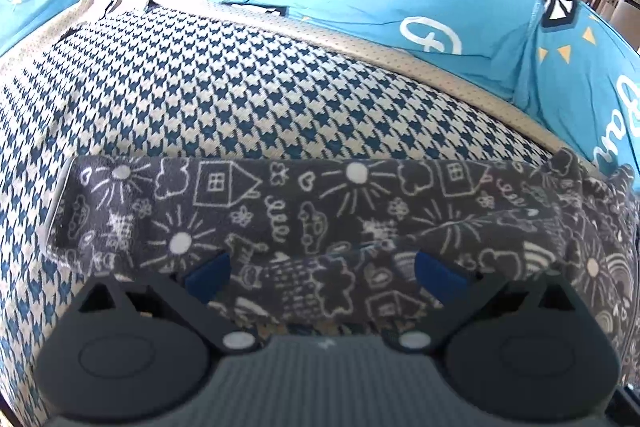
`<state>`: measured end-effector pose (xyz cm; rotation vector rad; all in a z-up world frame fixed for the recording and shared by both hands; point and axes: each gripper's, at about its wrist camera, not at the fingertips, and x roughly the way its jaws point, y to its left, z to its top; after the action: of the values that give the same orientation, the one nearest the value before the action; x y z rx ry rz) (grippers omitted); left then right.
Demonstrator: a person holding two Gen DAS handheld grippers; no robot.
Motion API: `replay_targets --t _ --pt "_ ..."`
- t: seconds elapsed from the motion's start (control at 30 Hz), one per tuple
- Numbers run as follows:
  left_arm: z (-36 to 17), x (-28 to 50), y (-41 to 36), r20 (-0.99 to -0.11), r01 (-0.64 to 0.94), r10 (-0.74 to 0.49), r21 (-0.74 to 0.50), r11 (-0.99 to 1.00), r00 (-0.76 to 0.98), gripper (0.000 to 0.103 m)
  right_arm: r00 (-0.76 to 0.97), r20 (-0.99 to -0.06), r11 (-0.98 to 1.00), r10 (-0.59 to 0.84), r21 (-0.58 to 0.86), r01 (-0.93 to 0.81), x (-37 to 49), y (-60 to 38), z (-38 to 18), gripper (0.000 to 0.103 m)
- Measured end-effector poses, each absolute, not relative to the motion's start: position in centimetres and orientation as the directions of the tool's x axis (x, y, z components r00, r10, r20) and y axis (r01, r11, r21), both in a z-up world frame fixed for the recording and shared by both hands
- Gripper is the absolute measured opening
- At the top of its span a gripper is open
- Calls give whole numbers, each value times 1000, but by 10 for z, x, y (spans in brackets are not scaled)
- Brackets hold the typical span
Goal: Fold clothes
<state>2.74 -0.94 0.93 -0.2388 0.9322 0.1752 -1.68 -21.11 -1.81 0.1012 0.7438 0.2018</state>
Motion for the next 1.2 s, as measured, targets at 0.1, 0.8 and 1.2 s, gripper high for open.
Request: replay_targets --t 0.1,0.8,1.2 --pt "11 28 -12 -803 -240 50 -118 963 594 102 707 -658 966 259 191 -176 -14 -205 -23 20" --pt "25 26 -18 -761 -203 50 -108 973 647 103 674 -648 934 356 246 -257 -10 -188 -20 28" --pt "24 12 -73 -729 -9 -52 -79 997 682 103 747 -639 974 182 221 -48 -22 -272 -2 28"
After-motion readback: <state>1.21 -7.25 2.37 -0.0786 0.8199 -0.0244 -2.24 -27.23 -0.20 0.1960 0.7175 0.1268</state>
